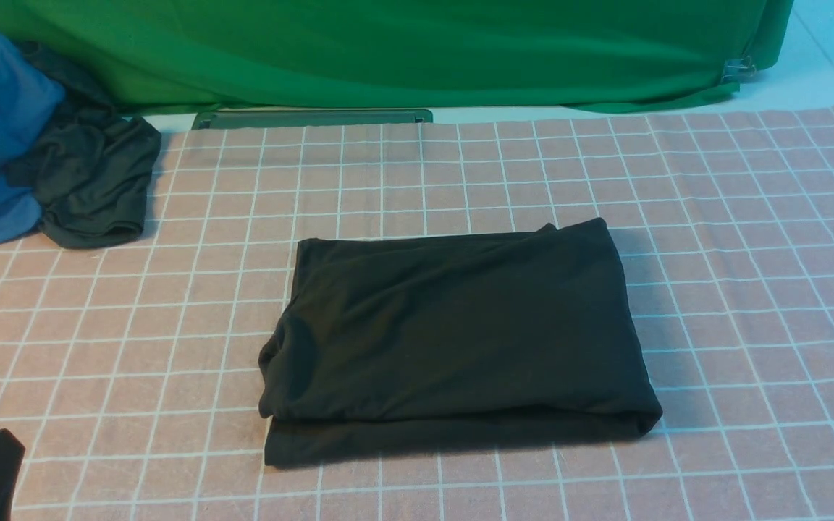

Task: Fold a long-sleeved shirt over a pink coffee tablecloth.

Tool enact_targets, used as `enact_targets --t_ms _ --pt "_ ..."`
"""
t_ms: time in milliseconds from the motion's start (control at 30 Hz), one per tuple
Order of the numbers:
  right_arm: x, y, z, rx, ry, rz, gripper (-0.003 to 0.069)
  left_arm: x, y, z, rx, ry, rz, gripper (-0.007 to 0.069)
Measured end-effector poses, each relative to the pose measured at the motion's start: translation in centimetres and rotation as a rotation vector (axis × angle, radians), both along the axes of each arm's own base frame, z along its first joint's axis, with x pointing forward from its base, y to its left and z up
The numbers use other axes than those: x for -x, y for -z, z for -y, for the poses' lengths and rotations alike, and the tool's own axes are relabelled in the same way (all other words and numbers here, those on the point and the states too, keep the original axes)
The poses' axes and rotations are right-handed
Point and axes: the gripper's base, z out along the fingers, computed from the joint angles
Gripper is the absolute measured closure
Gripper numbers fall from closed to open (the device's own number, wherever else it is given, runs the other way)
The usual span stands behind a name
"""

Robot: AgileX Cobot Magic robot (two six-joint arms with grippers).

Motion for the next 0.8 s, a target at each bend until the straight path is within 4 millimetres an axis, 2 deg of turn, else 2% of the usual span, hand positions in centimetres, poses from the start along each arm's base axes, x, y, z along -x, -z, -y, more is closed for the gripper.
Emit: enact_targets --t_ms 33,67,100,133,200,800 --pt "-0.2 0.7 0.0 0.003 0.005 -0.021 0.0449 0.0 0.0 0.0 0.000 0.000 0.000 0.0597" --pt "-0.5 2.9 0.1 0.010 0.023 -0.076 0.0444 0.0 0.0 0.0 0.000 0.000 0.000 0.0597" --pt "-0.6 3.6 0.1 0.012 0.026 -0.093 0.0444 0.0 0.0 0.0 0.000 0.000 0.000 0.0597" --pt "-0.7 5.8 0.2 0.012 0.034 -0.146 0.0442 0.0 0.0 0.0 0.000 0.000 0.000 0.0597" --pt "-0.8 6.4 0.2 0.009 0.037 -0.162 0.0442 0.0 0.0 0.0 -0.001 0.000 0.002 0.0597" --pt "-0.8 6.2 0.2 0.001 0.041 -0.126 0.0424 0.0 0.0 0.0 -0.001 0.000 0.002 0.0597"
